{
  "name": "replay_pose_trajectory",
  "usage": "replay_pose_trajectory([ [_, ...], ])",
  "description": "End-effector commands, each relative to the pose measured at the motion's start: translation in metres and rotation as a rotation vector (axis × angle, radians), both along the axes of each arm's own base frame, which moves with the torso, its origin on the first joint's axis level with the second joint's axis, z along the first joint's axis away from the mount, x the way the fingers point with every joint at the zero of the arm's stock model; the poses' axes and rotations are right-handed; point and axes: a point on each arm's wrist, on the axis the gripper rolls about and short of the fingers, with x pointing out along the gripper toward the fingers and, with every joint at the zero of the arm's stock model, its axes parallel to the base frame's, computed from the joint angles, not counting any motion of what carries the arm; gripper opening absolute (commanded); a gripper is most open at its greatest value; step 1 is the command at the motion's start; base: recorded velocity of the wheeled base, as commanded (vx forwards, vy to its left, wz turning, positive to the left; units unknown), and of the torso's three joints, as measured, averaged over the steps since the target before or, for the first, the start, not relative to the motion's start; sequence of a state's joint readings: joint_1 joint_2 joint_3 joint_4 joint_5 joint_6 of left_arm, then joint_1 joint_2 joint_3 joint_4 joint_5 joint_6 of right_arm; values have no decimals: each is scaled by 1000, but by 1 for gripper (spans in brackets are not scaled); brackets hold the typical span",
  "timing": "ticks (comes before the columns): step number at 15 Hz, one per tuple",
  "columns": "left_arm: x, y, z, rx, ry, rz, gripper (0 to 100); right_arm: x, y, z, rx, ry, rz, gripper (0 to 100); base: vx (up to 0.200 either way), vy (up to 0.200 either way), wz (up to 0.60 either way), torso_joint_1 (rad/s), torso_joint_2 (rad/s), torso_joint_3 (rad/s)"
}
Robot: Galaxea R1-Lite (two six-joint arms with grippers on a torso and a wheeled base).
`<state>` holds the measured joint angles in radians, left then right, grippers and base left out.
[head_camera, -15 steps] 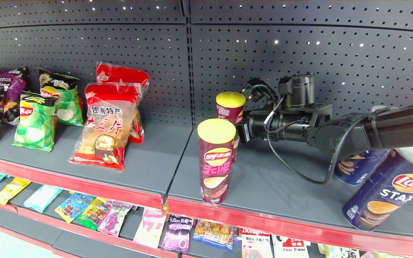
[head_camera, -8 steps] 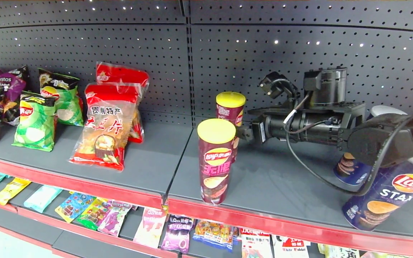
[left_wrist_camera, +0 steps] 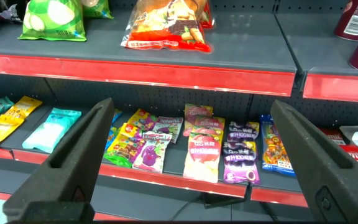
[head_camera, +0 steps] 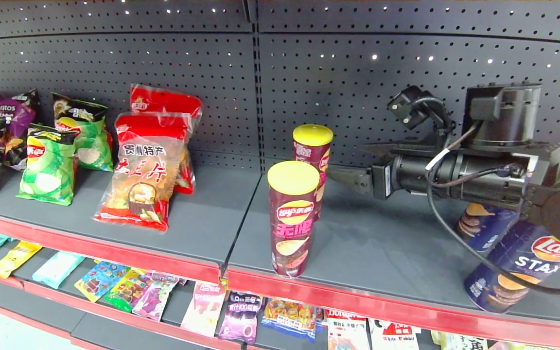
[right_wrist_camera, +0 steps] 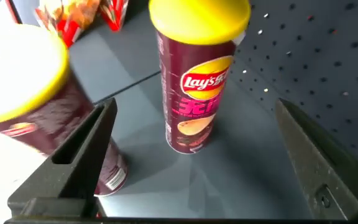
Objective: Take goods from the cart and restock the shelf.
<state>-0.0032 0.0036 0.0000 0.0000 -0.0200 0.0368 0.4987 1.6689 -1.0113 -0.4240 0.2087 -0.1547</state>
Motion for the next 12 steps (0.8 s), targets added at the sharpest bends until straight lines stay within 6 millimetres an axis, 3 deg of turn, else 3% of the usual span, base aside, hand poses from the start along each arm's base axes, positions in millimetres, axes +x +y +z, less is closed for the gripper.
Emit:
replay_pose_trajectory([
  [1,0,0,0,0,-1,0,100,-20,-8,19,30,-53,-10,100,0,0,0,0,0,0],
  [8,0,0,0,0,-1,0,100,-79,-44,42,69,-134,-29,100,0,0,0,0,0,0],
  [10,0,0,0,0,-1,0,100,-118,-68,49,65,-127,-39,100,0,0,0,0,0,0],
  [12,0,0,0,0,-1,0,100,-145,-84,54,60,-117,-48,100,0,0,0,0,0,0],
])
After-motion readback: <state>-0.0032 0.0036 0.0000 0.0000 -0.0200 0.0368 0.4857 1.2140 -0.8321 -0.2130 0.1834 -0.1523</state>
